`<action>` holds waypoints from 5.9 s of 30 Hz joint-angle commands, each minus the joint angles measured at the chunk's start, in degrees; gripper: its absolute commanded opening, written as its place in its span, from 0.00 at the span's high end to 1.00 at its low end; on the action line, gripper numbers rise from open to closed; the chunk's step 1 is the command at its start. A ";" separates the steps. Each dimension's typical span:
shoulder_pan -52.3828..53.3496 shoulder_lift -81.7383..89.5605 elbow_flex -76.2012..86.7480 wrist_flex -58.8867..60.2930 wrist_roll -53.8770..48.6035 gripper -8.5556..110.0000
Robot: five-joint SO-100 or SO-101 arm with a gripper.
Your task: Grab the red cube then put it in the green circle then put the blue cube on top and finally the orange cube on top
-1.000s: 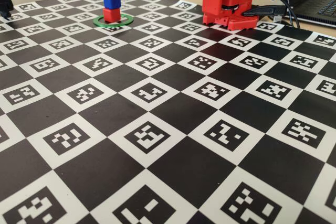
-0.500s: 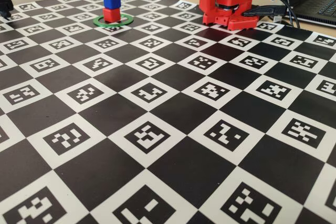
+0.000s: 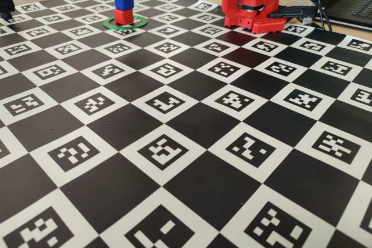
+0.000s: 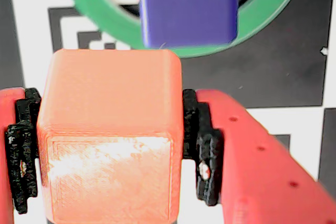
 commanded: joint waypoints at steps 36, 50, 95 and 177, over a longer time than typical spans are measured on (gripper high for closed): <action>2.20 -1.14 4.66 2.11 -2.37 0.89; 2.64 -0.97 7.73 -2.29 -2.37 0.89; 3.43 -1.05 12.74 -9.58 -2.46 0.82; -17.14 30.59 19.07 -4.04 36.12 0.63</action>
